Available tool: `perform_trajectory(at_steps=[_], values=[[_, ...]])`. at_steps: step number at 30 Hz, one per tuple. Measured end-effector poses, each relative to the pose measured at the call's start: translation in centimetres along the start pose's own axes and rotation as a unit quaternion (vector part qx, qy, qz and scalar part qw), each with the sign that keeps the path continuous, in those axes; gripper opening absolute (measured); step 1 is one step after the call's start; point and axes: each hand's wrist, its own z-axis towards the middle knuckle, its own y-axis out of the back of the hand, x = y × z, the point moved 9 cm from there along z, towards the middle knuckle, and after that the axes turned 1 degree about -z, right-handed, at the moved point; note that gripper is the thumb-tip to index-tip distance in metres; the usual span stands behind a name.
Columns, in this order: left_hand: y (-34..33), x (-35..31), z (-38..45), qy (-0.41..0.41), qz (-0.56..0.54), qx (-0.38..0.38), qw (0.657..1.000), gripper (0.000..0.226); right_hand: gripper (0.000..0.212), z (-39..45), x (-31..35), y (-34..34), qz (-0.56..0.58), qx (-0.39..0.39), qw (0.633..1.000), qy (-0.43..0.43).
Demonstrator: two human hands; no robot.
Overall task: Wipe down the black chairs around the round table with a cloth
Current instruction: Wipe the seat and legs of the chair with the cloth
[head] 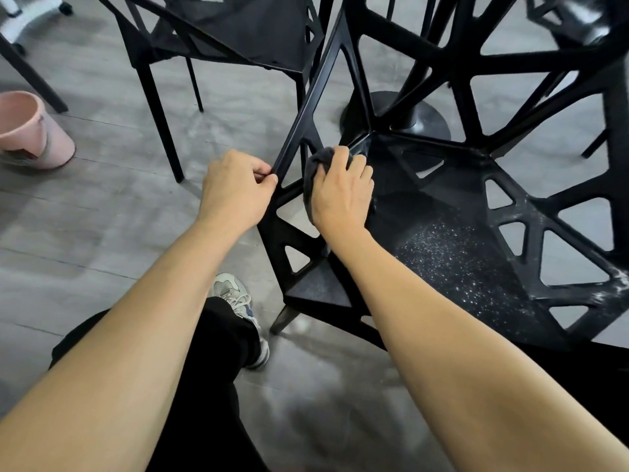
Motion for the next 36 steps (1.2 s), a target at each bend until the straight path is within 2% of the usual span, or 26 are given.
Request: perform_trajectory(at_steps=[2, 4, 7, 8, 10, 11, 12, 14, 16, 19, 21, 23, 26, 28, 31, 34, 36], values=[[-0.2, -0.1, 0.3, 0.006, 0.011, 0.003, 1.0, 0.016, 0.04, 0.8, -0.8, 1.0, 0.062, 0.007, 0.997, 0.039], [-0.4, -0.4, 0.4, 0.009, 0.031, 0.012, 0.999, 0.015, 0.038, 2.3, -2.9, 3.4, 0.099, -0.039, 0.993, 0.049], [-0.6, -1.2, 0.4, -0.01, 0.058, -0.002, 0.998, 0.023, 0.039, 6.4, -7.3, 6.4, 0.115, -0.126, 0.985, -0.011], [-0.8, -1.8, 0.5, -0.035, 0.067, -0.016, 0.997, 0.032, 0.043, 7.7, -8.6, 5.9, 0.116, -0.108, 0.987, -0.036], [-1.1, -4.1, 0.4, -0.132, 0.091, -0.065, 0.985, 0.045, 0.054, 9.3, -9.8, 2.3, 0.082, 0.031, 0.995, -0.042], [-1.8, -5.5, 0.2, -0.194, 0.111, -0.084, 0.971, 0.048, 0.059, 9.1, -10.0, 0.1, 0.032, 0.102, 0.994, -0.018], [-3.1, -6.8, 0.0, -0.252, 0.138, -0.081, 0.955, 0.05, 0.062, 8.7, -10.1, -1.4, -0.022, 0.142, 0.989, 0.016], [-6.7, -8.3, 0.0, -0.335, 0.208, -0.041, 0.918, 0.054, 0.061, 9.0, -10.4, -2.0, -0.093, 0.135, 0.984, 0.064], [-9.7, -8.4, 1.0, -0.363, 0.297, -0.011, 0.883, 0.056, 0.058, 10.7, -10.4, -1.6, -0.118, 0.114, 0.984, 0.068], [-12.5, -7.7, 2.2, -0.355, 0.432, 0.004, 0.829, 0.054, 0.054, 11.5, -9.4, -2.1, -0.113, 0.1, 0.988, 0.021], [-13.5, -7.9, 2.2, -0.341, 0.447, 0.006, 0.827, 0.052, 0.052, 10.2, -7.8, -2.6, -0.069, 0.084, 0.994, 0.023], [-14.1, -8.3, 2.2, -0.331, 0.435, 0.0, 0.837, 0.057, 0.054, 8.5, -6.7, -2.6, -0.042, 0.068, 0.994, 0.08], [-14.6, -8.1, 3.0, -0.33, 0.417, 0.006, 0.847, 0.055, 0.05, 8.9, -7.6, -2.3, -0.089, 0.051, 0.987, 0.126], [-14.5, -7.8, 3.4, -0.339, 0.403, 0.01, 0.85, 0.043, 0.044, 11.1, -9.8, -1.8, -0.129, 0.043, 0.988, 0.071], [-14.9, -7.4, 3.6, -0.346, 0.393, 0.023, 0.852, 0.041, 0.047, 14.3, -14.9, 0.3, -0.15, 0.035, 0.988, -0.025], [-14.9, -7.8, 3.9, -0.369, 0.386, 0.014, 0.845, 0.03, 0.047, 15.4, -17.8, 2.2, -0.137, -0.002, 0.989, -0.052], [-14.9, -7.7, 3.9, -0.378, 0.369, 0.012, 0.849, 0.025, 0.048, 15.6, -16.4, 0.7, -0.139, 0.036, 0.989, -0.044]])
